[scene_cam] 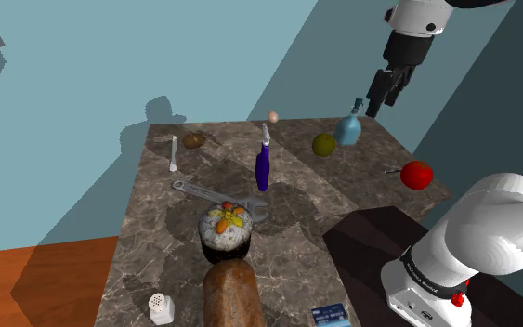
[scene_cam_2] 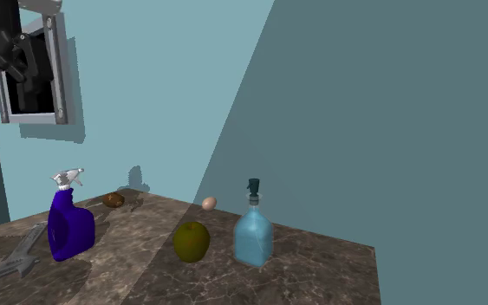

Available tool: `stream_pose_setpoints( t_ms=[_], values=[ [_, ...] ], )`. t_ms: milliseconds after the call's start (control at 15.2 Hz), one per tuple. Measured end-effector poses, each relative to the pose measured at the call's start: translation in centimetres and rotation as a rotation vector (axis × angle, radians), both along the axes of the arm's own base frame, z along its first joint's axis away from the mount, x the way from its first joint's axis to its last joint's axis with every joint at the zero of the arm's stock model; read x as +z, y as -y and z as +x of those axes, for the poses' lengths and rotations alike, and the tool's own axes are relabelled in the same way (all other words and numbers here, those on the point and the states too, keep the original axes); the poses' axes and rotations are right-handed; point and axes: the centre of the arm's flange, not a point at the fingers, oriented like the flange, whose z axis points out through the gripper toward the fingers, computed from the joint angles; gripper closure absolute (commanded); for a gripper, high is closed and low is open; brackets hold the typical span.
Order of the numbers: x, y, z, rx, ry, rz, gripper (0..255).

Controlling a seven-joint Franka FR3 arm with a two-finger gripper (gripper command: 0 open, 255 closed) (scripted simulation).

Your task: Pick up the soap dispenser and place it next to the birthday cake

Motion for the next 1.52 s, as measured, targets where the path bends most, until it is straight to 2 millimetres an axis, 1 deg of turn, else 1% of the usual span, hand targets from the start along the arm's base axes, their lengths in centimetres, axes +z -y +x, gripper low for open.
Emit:
stream_pose_setpoints(
  t_ms=[66, 198, 528, 594, 858, 924, 990, 1188, 1320, 1518],
  values=[
    [0.0, 0.0, 0.0, 0.0, 0.0, 0.0, 0],
    [-0.5, 1.3, 0.9, 0.003, -0.002, 0.001, 0],
    [-2.3, 6.5, 3.7, 0.016, -0.007, 0.005, 0],
    [-3.0, 7.5, 4.4, 0.019, -0.008, 0.006, 0],
    [-4.2, 11.8, 7.2, 0.03, -0.012, 0.009, 0],
    [-4.7, 13.2, 7.9, 0.032, -0.013, 0.009, 0],
    [-5.1, 14.1, 8.7, 0.035, -0.014, 0.01, 0],
    [-6.1, 17.3, 10.1, 0.044, -0.016, 0.012, 0],
    [-7.2, 19.3, 12.1, 0.049, -0.019, 0.013, 0],
    [-8.5, 22.6, 13.7, 0.057, -0.022, 0.016, 0]
  ],
)
